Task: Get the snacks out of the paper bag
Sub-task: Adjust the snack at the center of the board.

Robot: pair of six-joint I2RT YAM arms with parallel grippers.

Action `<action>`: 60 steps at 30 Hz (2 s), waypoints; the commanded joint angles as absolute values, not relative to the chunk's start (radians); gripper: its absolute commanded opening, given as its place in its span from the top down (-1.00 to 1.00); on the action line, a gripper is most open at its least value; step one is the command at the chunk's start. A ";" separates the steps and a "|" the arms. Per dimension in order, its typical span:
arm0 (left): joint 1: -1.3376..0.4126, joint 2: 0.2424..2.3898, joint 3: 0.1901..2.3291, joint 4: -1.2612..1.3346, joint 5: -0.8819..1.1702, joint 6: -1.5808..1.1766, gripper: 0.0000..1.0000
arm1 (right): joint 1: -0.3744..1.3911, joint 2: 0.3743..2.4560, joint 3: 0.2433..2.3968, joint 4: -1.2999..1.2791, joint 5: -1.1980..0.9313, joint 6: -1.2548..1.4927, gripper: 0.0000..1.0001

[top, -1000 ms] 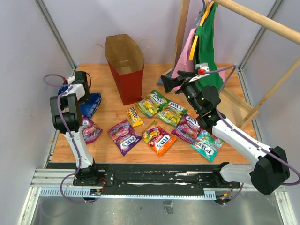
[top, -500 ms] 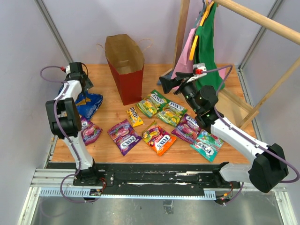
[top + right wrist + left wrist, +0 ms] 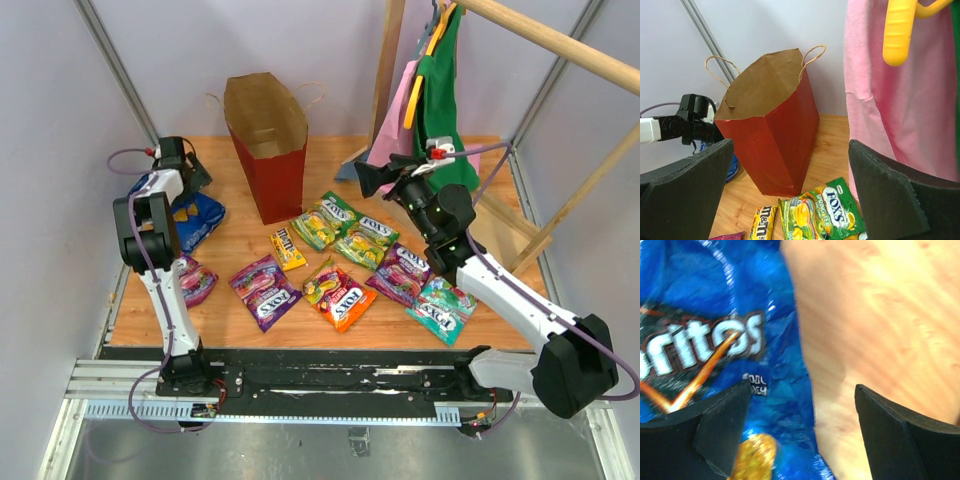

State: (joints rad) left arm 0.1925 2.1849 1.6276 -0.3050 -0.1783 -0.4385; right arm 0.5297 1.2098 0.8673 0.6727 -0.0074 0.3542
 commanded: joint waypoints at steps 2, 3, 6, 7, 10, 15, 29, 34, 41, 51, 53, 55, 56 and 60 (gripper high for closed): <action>0.142 2.259 1.739 -0.216 -0.035 -0.458 -0.76 | 0.498 1.181 0.841 0.693 -0.018 0.378 -0.97; 0.130 2.277 1.767 -0.224 -0.028 -0.451 -0.76 | 0.495 1.181 0.839 0.694 -0.020 0.379 -0.97; 0.105 2.341 1.860 -0.257 0.015 -0.432 -0.76 | 0.486 1.176 0.836 0.694 -0.023 0.383 -0.97; 0.101 2.364 1.887 -0.265 0.033 -0.430 -0.76 | 0.483 1.174 0.834 0.693 -0.023 0.383 -0.96; 0.099 2.421 1.938 -0.301 0.048 -0.440 -0.75 | 0.475 1.163 0.828 0.692 -0.023 0.385 -0.97; 0.101 2.344 1.828 -0.230 0.016 -0.441 -0.74 | 0.468 1.160 0.825 0.690 -0.026 0.393 -0.97; 0.218 1.881 1.509 -0.173 -0.071 -0.486 0.99 | 0.466 1.205 0.839 0.702 -0.056 0.437 -0.97; 0.291 1.955 1.473 -0.198 -0.087 -0.568 0.99 | 0.466 1.207 0.840 0.704 -0.070 0.448 -0.97; 0.294 2.207 1.633 -0.223 -0.081 -0.645 0.99 | 0.466 1.193 0.836 0.696 -0.066 0.443 -0.97; 0.230 2.459 1.945 -0.379 -0.099 -0.609 0.99 | 0.462 1.196 0.846 0.684 -0.055 0.436 -0.97; 0.209 2.525 2.044 -0.451 -0.100 -0.593 0.99 | 0.462 1.197 0.848 0.680 -0.056 0.434 -0.97; 0.201 2.574 2.109 -0.493 -0.104 -0.591 0.99 | 0.460 1.191 0.847 0.676 -0.052 0.429 -0.97; 0.200 2.588 2.120 -0.501 -0.103 -0.592 0.99 | 0.459 1.186 0.847 0.672 -0.047 0.425 -0.97; 0.200 2.547 2.045 -0.443 -0.110 -0.593 0.99 | 0.456 1.172 0.839 0.666 -0.032 0.414 -0.97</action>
